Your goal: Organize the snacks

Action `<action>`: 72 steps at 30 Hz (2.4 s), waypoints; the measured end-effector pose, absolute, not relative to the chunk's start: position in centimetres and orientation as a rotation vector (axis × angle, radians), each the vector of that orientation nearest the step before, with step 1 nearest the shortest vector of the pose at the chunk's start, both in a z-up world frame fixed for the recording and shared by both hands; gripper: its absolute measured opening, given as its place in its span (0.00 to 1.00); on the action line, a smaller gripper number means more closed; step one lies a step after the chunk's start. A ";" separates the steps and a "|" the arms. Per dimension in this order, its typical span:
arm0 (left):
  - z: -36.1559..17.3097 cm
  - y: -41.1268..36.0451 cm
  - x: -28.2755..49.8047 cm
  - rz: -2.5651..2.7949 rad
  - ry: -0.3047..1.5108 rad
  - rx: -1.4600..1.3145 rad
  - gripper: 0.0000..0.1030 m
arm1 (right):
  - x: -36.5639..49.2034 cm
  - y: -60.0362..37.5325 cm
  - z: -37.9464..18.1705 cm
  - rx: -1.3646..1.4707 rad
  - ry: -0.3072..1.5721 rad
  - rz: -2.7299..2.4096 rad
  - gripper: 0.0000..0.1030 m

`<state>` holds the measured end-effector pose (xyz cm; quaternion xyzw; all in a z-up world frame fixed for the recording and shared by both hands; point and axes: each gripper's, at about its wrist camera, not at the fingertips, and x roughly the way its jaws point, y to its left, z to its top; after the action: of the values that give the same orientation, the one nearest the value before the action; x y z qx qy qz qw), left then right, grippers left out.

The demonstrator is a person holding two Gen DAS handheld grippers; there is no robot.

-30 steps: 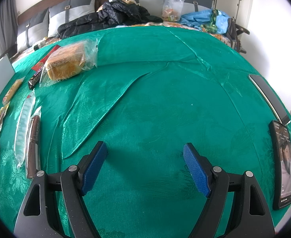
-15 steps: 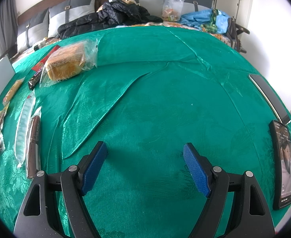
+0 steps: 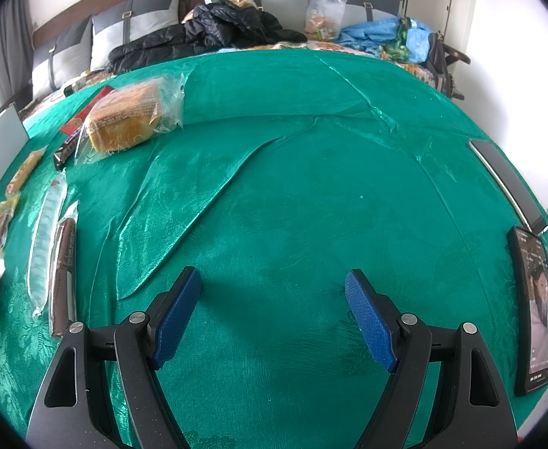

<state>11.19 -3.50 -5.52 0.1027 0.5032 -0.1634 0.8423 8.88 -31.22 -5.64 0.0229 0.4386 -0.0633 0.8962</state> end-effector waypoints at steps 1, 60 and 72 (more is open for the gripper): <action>-5.4 -3.4 10.3 -0.345 1.052 0.191 0.29 | 8.9 -31.3 -5.6 0.049 0.909 -0.130 0.79; -2.2 0.5 7.6 -0.358 0.989 -0.050 0.21 | 12.5 -19.5 -3.1 -0.099 1.204 0.404 0.28; -5.6 -1.2 8.3 -0.351 1.107 0.052 0.58 | 15.8 -16.0 -3.7 -0.212 1.284 0.351 0.20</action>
<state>8.30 -1.23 -5.63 0.0247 0.5230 -0.1657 0.8357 15.78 -15.98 -3.67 -0.0980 0.5946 0.1627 0.7813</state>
